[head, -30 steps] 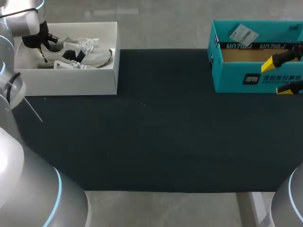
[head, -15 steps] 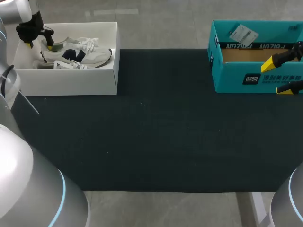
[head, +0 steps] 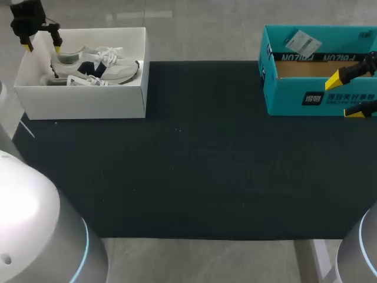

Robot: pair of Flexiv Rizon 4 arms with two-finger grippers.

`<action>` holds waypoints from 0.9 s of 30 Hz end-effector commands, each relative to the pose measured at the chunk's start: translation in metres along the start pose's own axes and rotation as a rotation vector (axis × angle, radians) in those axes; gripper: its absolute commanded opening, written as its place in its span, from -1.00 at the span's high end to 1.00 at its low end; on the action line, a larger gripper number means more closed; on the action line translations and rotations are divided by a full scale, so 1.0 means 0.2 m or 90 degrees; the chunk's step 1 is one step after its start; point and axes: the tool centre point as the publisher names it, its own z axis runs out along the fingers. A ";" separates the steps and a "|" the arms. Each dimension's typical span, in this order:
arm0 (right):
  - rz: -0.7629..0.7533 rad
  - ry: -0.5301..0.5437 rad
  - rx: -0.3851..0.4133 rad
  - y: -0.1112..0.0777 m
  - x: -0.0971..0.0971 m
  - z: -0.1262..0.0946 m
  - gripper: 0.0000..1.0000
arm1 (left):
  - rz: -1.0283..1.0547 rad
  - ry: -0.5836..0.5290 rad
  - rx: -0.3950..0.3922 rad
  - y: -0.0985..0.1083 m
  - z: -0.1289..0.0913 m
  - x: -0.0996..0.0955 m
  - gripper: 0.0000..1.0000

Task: Take the shoe out of the shoebox, open the shoe tongue, remove and reinsert the insole, then place the shoe into the shoebox

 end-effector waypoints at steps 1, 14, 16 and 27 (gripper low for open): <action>0.001 -0.001 -0.001 0.00 0.00 0.00 -1.00 | 0.004 0.018 -0.030 -0.18 -0.12 -0.04 -1.00; 0.001 -0.001 -0.001 0.00 0.00 0.00 -1.00 | -0.015 0.004 -0.009 -0.31 -0.14 -0.05 -1.00; 0.001 -0.001 -0.001 0.00 0.00 0.00 -1.00 | -0.015 0.004 -0.009 -0.31 -0.14 -0.05 -1.00; 0.001 -0.001 -0.001 0.00 0.00 0.00 -1.00 | -0.012 0.010 -0.018 -0.33 -0.14 -0.06 -1.00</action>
